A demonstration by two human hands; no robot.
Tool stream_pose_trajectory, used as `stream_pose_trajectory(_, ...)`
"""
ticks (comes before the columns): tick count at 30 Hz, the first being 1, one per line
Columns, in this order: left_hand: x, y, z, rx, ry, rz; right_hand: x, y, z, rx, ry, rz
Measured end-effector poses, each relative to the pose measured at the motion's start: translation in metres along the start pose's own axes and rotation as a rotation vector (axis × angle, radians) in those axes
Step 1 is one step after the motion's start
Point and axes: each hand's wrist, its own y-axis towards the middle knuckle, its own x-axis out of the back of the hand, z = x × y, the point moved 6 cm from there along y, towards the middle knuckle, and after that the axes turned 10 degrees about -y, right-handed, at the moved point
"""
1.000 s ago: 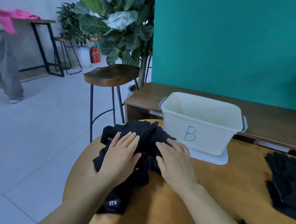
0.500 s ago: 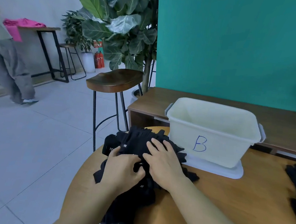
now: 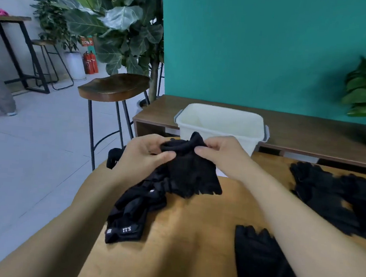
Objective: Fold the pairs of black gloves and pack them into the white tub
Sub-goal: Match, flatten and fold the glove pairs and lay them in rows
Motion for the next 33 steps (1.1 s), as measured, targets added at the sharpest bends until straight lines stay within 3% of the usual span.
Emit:
stream_pose_trajectory(5,-0.059,-0.018,-0.010,0.200,-0.366,0.165,0.039,-0.068,-0.025,-0.183,0.111,0.102)
stream_pose_trajectory(11,-0.124,-0.043,-0.023,0.222,-0.298,0.262,0.072,-0.131,-0.046,-0.272,0.057,-0.069)
stream_pose_trajectory(17,-0.157,-0.057,-0.035,0.211,-0.220,0.373,0.089,-0.161,-0.063,-0.293,0.101,-0.126)
stream_pose_trajectory(24,-0.179,-0.059,-0.031,0.233,-0.247,0.406,0.074,-0.171,-0.080,-0.283,0.174,-0.050)
stream_pose_trajectory(33,-0.200,-0.047,0.001,0.344,-0.269,0.401,0.084,-0.162,-0.117,-0.340,0.194,-0.073)
